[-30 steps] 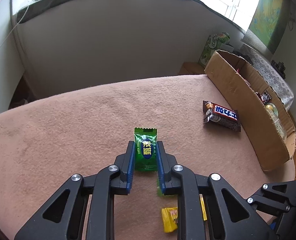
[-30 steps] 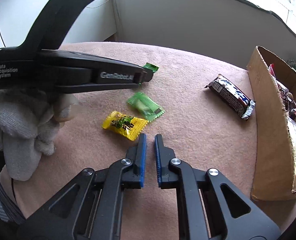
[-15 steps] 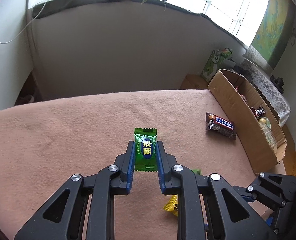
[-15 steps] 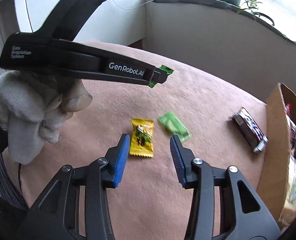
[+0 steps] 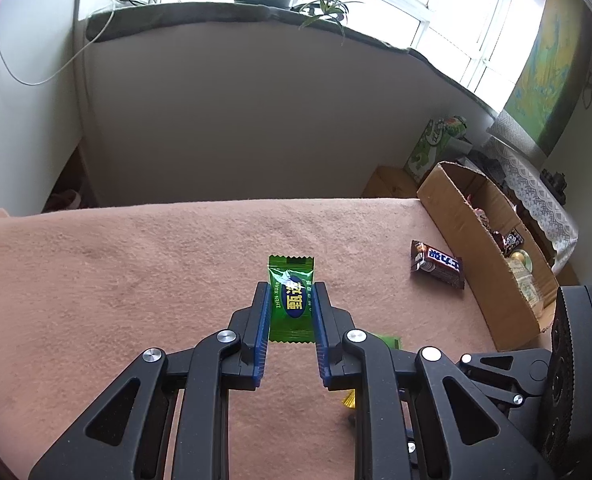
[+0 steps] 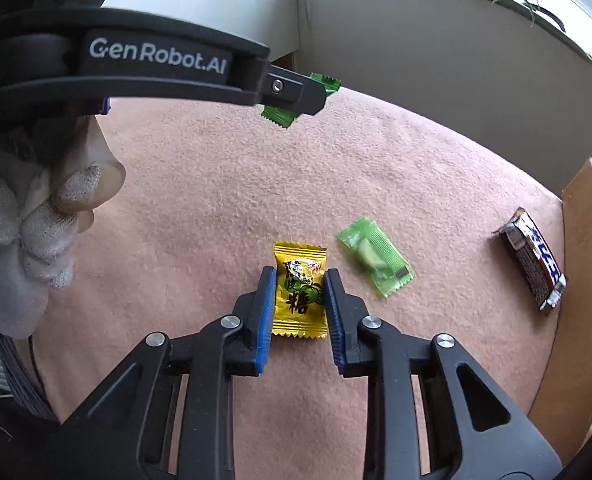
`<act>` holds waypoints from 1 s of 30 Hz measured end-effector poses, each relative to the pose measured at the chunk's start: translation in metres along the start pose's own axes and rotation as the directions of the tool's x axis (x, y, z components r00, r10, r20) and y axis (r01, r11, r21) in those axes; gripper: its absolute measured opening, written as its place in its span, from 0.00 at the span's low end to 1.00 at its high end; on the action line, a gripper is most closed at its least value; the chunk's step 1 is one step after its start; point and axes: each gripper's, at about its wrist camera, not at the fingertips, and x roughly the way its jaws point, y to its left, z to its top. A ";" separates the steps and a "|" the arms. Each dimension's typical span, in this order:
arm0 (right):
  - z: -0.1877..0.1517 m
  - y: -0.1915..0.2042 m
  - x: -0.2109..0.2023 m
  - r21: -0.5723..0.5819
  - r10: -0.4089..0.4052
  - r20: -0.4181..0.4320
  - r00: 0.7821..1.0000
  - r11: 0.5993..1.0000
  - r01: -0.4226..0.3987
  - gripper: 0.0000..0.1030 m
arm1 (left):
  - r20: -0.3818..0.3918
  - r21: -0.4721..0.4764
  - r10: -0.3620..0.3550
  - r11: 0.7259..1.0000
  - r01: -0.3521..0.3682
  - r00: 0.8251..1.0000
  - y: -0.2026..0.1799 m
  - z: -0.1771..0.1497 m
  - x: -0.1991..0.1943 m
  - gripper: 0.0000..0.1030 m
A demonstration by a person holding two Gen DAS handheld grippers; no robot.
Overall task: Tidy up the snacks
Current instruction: 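Lift the green candy with the left gripper while the right grasps the yellow candy, then carry both candies over the cardboard box and open both grippers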
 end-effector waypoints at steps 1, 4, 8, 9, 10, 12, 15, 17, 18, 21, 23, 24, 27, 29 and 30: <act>-0.001 -0.002 -0.003 0.010 -0.001 0.009 1.000 1.000 0.001 0.24 | 0.005 0.000 -0.003 1.000 0.003 1.000 -0.002 0.000 -0.002 0.18; -0.007 -0.015 -0.022 0.052 0.021 0.050 0.999 0.998 -0.023 0.24 | 0.017 0.009 -0.010 1.000 0.010 1.000 -0.010 0.002 -0.008 0.18; -0.015 -0.032 -0.058 0.077 0.014 0.106 0.994 0.997 -0.022 0.24 | 0.036 0.033 -0.029 0.999 0.028 0.999 -0.029 0.006 -0.016 0.18; -0.020 -0.041 -0.069 0.082 0.007 0.120 0.993 0.996 -0.017 0.24 | 0.043 0.040 -0.034 0.999 0.032 0.999 -0.035 0.007 -0.018 0.18; -0.023 -0.049 -0.080 0.093 -0.004 0.138 0.990 0.996 -0.009 0.24 | 0.048 0.047 -0.040 0.998 0.038 0.998 -0.040 0.009 -0.020 0.18; -0.026 -0.058 -0.100 0.118 -0.024 0.166 0.986 0.993 0.004 0.24 | 0.056 0.062 -0.055 0.997 0.052 0.997 -0.054 0.013 -0.023 0.18; -0.031 -0.081 -0.127 0.161 -0.060 0.200 0.978 0.987 0.027 0.24 | 0.063 0.093 -0.077 0.993 0.071 0.995 -0.077 0.017 -0.024 0.18; -0.035 -0.097 -0.143 0.185 -0.098 0.218 0.971 0.981 0.058 0.24 | 0.065 0.110 -0.090 0.990 0.083 0.994 -0.092 0.018 -0.024 0.18; -0.032 -0.104 -0.154 0.198 -0.116 0.224 0.968 0.978 0.072 0.24 | 0.064 0.120 -0.099 0.989 0.090 0.993 -0.101 0.019 -0.023 0.18; -0.035 -0.128 -0.169 0.240 -0.163 0.236 0.958 0.965 0.105 0.24 | 0.061 0.154 -0.119 0.982 0.108 0.991 -0.127 0.020 -0.020 0.18; -0.038 -0.147 -0.178 0.267 -0.187 0.241 0.952 0.956 0.120 0.24 | 0.056 0.174 -0.135 0.977 0.123 0.989 -0.144 0.021 -0.017 0.18; -0.037 -0.154 -0.183 0.277 -0.198 0.243 0.950 0.952 0.128 0.24 | 0.054 0.183 -0.143 0.974 0.131 0.988 -0.151 0.021 -0.015 0.18; -0.038 -0.177 -0.193 0.305 -0.219 0.248 0.944 0.942 0.139 0.24 | 0.047 0.214 -0.159 0.966 0.146 0.986 -0.176 0.024 -0.008 0.18; -0.039 -0.195 -0.199 0.325 -0.223 0.252 0.942 0.936 0.135 0.24 | 0.042 0.226 -0.171 0.961 0.158 0.984 -0.189 0.025 -0.003 0.18; -0.041 -0.202 -0.197 0.333 -0.222 0.254 0.941 0.934 0.131 0.24 | 0.038 0.232 -0.178 0.959 0.165 0.983 -0.196 0.027 0.000 0.18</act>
